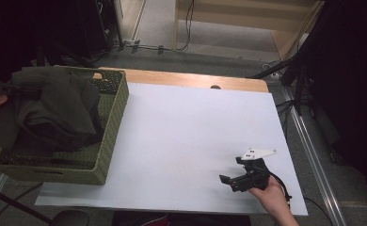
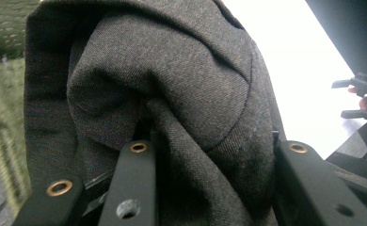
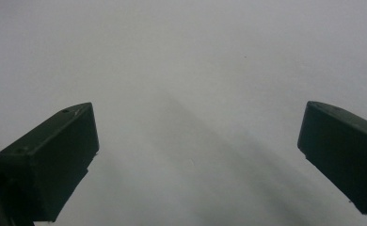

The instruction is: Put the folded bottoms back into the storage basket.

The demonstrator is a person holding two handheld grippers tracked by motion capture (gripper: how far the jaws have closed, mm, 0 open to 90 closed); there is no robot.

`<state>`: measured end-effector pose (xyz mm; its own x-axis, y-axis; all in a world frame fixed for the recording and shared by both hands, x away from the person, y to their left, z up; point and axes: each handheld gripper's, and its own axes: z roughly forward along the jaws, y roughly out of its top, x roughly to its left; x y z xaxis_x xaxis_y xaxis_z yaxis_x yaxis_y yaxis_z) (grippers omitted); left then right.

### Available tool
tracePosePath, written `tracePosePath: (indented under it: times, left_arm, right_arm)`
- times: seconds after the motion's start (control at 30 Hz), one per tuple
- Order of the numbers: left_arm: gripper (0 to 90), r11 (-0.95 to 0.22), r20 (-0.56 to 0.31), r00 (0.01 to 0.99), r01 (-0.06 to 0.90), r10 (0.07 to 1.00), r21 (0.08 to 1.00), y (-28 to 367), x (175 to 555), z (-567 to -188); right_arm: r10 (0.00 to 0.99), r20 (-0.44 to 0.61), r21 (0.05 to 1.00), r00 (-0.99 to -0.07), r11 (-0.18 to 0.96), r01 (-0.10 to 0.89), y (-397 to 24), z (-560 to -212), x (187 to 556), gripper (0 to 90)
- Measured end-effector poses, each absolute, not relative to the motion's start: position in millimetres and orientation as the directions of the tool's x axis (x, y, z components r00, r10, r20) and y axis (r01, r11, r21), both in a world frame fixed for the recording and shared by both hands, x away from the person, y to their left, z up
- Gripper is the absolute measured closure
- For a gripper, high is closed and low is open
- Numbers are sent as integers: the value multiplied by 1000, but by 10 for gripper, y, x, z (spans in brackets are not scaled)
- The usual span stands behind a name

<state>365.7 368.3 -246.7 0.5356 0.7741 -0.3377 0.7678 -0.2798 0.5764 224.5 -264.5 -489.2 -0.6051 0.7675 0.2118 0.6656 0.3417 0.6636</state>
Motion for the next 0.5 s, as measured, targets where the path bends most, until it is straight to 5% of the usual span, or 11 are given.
tracePosePath:
  times: [0.5]
  left_arm:
    - [645, -328, -335, 579, 751, 743, 573, 3230, 4022, -2739]
  right_arm:
    - [766, 209, 669, -608, 342, 660, -2667, -4883, 2239, 0]
